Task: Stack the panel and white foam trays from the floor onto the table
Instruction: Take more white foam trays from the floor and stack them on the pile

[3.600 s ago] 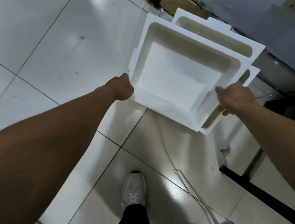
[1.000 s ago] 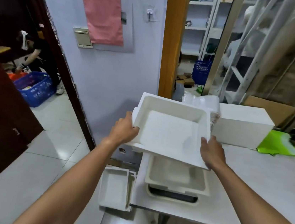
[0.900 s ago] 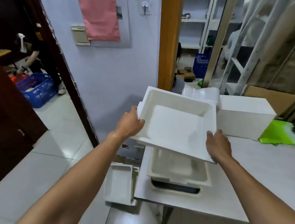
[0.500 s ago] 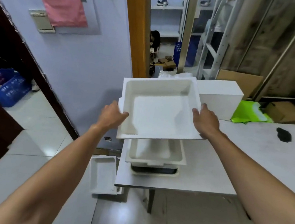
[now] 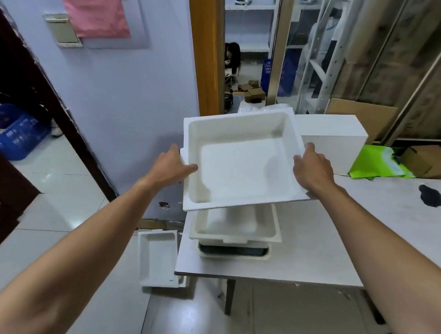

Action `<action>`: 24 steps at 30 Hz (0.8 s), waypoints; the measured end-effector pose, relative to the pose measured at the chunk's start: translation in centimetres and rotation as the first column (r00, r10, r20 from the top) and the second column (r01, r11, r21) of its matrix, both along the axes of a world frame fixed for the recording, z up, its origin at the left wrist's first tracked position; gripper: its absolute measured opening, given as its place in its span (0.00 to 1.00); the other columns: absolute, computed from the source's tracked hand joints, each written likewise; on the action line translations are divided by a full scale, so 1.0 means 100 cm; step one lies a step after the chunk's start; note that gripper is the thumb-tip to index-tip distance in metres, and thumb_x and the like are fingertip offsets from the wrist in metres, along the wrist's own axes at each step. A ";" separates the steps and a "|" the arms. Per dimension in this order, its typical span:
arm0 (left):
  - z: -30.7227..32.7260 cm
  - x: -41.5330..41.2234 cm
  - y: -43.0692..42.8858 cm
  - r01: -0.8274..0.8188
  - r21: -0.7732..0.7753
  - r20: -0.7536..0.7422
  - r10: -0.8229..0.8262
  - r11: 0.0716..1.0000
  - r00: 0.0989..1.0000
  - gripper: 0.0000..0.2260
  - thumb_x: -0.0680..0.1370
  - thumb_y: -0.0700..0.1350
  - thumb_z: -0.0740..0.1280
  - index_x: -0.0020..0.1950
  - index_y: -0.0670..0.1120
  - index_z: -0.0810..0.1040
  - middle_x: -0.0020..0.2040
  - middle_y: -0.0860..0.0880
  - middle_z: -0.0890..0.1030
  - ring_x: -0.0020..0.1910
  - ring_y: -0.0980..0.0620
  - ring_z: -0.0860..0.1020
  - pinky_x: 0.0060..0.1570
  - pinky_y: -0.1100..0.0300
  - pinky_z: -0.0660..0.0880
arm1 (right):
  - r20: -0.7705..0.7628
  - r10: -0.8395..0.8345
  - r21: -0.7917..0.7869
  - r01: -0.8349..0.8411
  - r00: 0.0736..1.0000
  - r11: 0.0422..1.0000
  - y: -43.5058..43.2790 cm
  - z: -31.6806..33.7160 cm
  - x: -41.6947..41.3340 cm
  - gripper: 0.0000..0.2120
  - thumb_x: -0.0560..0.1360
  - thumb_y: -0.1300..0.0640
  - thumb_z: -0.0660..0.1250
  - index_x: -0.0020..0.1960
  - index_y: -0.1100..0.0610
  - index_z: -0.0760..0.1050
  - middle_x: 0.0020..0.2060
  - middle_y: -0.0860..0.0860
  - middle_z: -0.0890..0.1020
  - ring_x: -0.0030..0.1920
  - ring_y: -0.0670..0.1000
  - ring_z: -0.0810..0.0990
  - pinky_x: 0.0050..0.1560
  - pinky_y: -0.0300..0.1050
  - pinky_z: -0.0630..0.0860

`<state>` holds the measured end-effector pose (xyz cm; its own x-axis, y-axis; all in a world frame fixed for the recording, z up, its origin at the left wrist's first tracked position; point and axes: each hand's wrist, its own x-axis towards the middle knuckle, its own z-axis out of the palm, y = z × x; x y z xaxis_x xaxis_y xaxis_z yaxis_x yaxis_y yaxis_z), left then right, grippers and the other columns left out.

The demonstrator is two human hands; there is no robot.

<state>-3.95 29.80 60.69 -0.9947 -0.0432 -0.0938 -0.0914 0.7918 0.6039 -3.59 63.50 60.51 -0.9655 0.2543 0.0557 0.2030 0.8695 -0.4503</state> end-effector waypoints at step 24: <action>-0.025 0.013 -0.018 0.022 0.045 -0.013 -0.022 0.999 1.000 0.14 0.81 0.55 0.64 0.54 0.44 0.80 0.46 0.45 0.81 0.42 0.46 0.79 0.35 0.57 0.71 | -0.100 0.342 0.346 -0.289 0.934 0.893 -0.034 0.051 0.002 0.13 0.84 0.50 0.54 0.65 0.54 0.65 0.51 0.60 0.81 0.42 0.62 0.71 0.44 0.54 0.67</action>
<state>-2.61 28.03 58.20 -0.9964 -0.0174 -0.0824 -0.0663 0.7657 0.6398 -3.35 60.05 65.61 -0.9643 -0.1192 0.2367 -0.1552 0.9780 -0.1397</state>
